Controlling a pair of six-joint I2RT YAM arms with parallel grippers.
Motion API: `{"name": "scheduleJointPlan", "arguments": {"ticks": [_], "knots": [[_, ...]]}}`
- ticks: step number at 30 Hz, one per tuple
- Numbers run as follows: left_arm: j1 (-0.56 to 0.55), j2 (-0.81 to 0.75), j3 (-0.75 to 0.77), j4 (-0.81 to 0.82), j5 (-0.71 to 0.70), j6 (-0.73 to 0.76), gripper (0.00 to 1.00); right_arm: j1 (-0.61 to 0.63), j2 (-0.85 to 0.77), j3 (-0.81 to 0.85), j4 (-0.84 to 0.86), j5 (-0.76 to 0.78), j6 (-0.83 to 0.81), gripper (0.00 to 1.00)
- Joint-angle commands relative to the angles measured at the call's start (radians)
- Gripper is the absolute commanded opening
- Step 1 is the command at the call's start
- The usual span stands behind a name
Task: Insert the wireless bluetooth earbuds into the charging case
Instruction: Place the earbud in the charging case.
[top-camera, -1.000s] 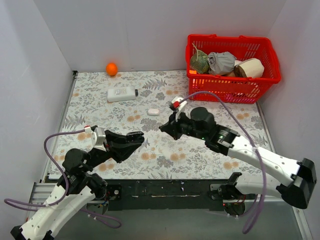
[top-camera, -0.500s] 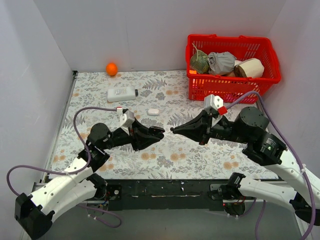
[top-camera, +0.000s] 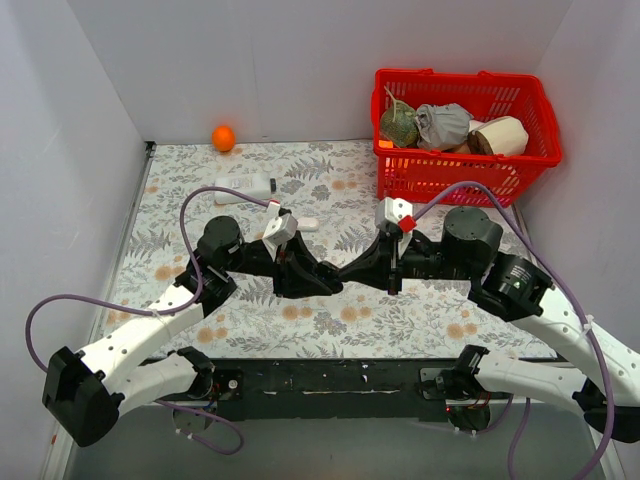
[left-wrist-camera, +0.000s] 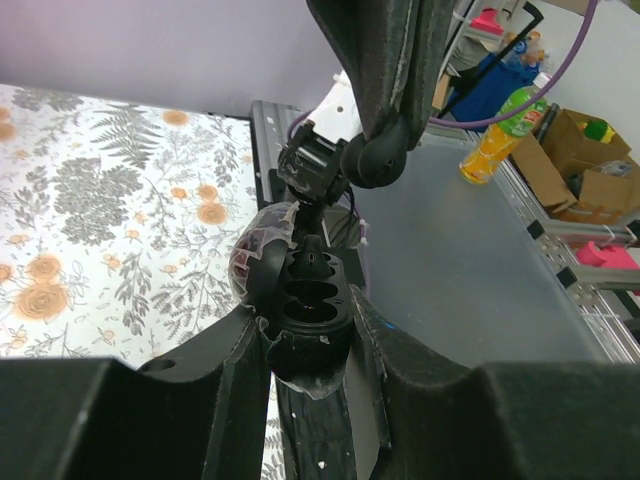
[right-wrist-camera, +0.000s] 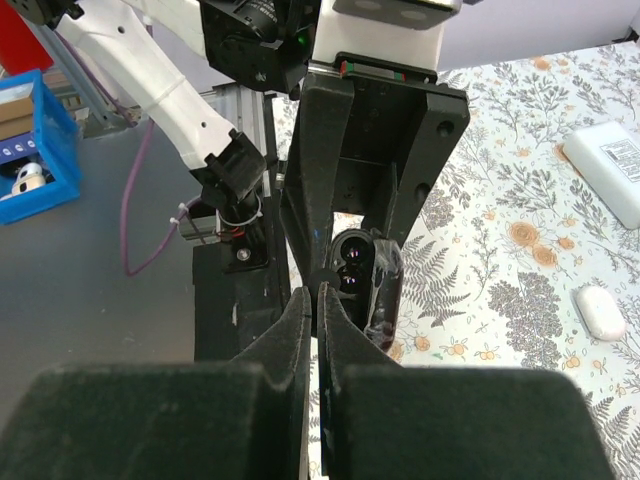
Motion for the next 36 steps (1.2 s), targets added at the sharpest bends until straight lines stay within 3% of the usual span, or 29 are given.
{"name": "scheduleJointPlan", "arguments": {"ticks": [1, 36], "knots": [[0.005, 0.004, 0.037, -0.031, 0.071, 0.025, 0.00, 0.001, 0.014, 0.029, 0.020, -0.031, -0.014, 0.01], [0.005, -0.027, 0.021, -0.086, 0.045, 0.057, 0.00, 0.016, 0.172, 0.021, 0.044, -0.054, 0.001, 0.01]]}}
